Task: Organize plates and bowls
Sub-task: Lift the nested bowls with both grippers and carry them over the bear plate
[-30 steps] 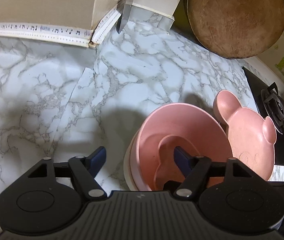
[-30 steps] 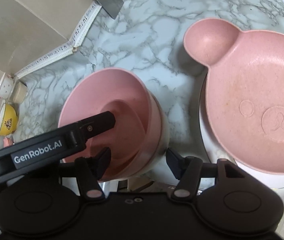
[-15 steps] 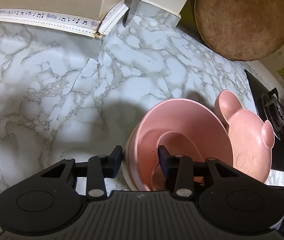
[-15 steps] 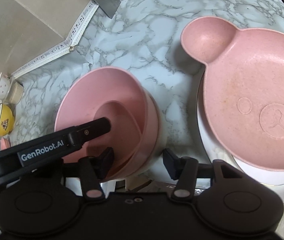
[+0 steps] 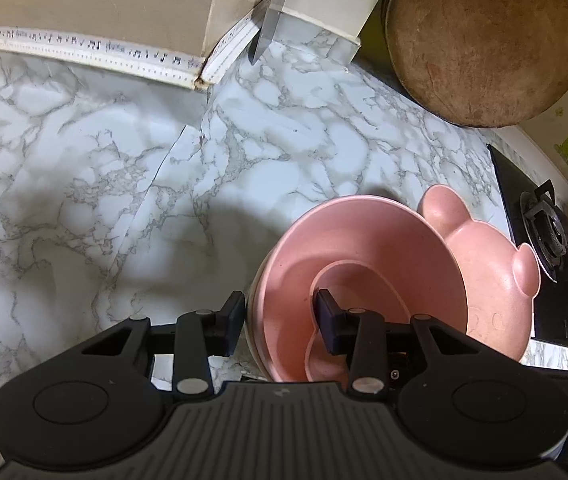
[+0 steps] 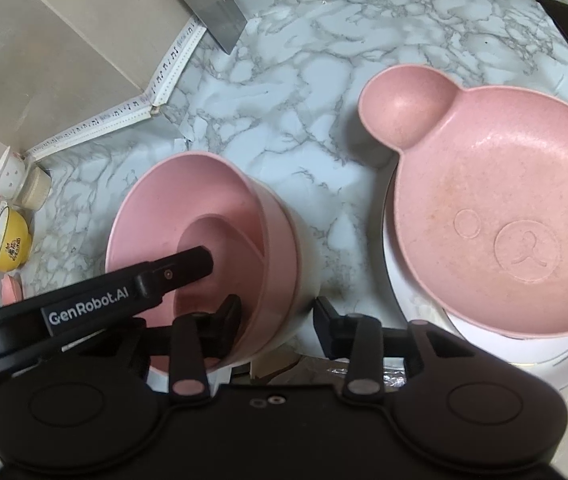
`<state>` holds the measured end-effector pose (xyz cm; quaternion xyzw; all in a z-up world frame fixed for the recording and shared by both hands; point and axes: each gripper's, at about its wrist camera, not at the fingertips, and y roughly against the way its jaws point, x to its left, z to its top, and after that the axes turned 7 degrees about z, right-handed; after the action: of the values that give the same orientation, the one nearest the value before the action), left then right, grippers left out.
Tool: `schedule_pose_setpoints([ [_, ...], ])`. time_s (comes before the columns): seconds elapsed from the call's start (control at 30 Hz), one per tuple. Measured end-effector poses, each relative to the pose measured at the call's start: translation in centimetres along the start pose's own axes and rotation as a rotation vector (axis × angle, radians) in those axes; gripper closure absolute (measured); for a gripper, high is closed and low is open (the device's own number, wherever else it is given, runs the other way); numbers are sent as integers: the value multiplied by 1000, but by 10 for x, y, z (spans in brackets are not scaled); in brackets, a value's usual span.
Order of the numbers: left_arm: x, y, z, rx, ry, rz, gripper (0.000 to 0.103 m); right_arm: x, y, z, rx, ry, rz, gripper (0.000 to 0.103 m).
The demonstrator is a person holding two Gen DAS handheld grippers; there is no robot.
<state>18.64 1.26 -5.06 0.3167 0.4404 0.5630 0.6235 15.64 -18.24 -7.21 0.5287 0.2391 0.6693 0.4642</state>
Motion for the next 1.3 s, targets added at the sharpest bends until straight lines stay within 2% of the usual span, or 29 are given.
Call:
schedule_pose_setpoints([
  [0.3,-32,32,11,-29,-47,-16,66,2,38,7,-36,15,5,66],
  [0.63,-91,41,23,-34,-132,-59,66,-26,84,18,-87,-13,-19,66],
  [1.03,-156,21,24,-6,-217,-81,66,-81,113,28,-122,-83,-39,66],
  [1.3,-185,-10,15,55,-257,-94,66,-119,111,28,-90,-144,-71,67],
])
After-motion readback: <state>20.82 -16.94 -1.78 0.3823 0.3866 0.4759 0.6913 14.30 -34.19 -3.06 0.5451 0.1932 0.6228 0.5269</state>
